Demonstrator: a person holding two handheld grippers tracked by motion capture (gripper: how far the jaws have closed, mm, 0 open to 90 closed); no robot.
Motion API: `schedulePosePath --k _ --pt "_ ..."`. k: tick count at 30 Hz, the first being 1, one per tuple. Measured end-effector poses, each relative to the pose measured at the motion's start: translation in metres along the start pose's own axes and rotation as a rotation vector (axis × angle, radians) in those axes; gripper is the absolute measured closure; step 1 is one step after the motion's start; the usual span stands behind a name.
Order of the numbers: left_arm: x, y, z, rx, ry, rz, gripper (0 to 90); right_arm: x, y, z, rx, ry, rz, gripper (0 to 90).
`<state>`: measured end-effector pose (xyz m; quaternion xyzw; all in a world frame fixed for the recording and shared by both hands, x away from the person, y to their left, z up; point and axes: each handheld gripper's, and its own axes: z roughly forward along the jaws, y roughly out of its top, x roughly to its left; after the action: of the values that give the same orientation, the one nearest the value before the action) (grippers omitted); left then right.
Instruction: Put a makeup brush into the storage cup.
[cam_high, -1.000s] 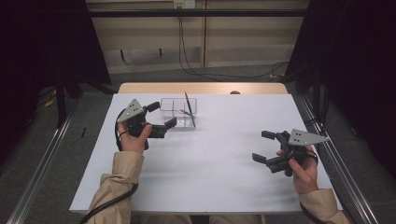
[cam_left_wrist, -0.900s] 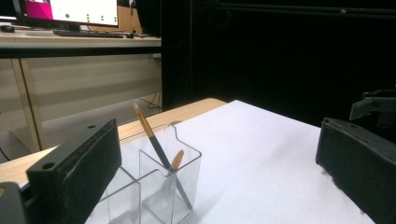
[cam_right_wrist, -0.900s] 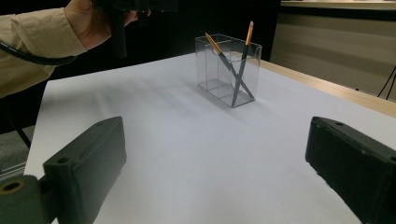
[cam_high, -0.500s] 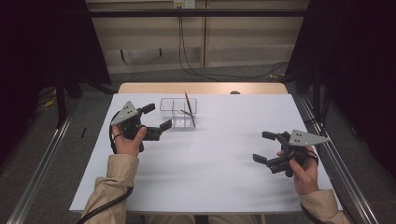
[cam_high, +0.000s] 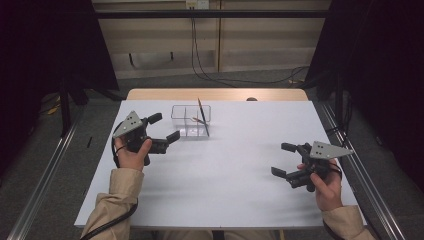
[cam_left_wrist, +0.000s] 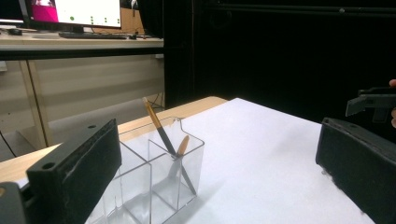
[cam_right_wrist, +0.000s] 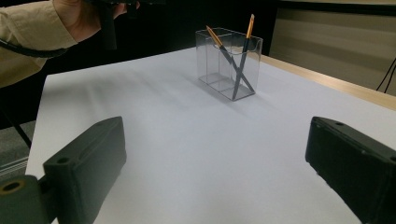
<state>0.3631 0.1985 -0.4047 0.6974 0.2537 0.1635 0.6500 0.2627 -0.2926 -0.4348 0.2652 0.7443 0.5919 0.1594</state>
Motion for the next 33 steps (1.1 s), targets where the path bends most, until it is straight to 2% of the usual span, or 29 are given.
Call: schedulePosePath --k 5,12,20,33 --pt "0.000 -0.002 -0.009 0.003 0.005 0.008 0.1 0.001 0.000 -0.001 -0.002 -0.001 0.000 5.0" --pt "0.000 -0.002 -0.021 -0.018 0.011 0.005 0.1 0.001 0.001 -0.002 -0.002 -0.003 0.000 5.0" --pt "0.002 -0.004 -0.033 -0.013 0.026 0.013 0.1 0.001 0.000 -0.003 -0.004 -0.003 0.001 5.0" --pt "0.001 -0.011 -0.044 -0.005 0.020 0.017 0.1 0.001 -0.001 -0.009 -0.007 -0.021 0.006 5.0"
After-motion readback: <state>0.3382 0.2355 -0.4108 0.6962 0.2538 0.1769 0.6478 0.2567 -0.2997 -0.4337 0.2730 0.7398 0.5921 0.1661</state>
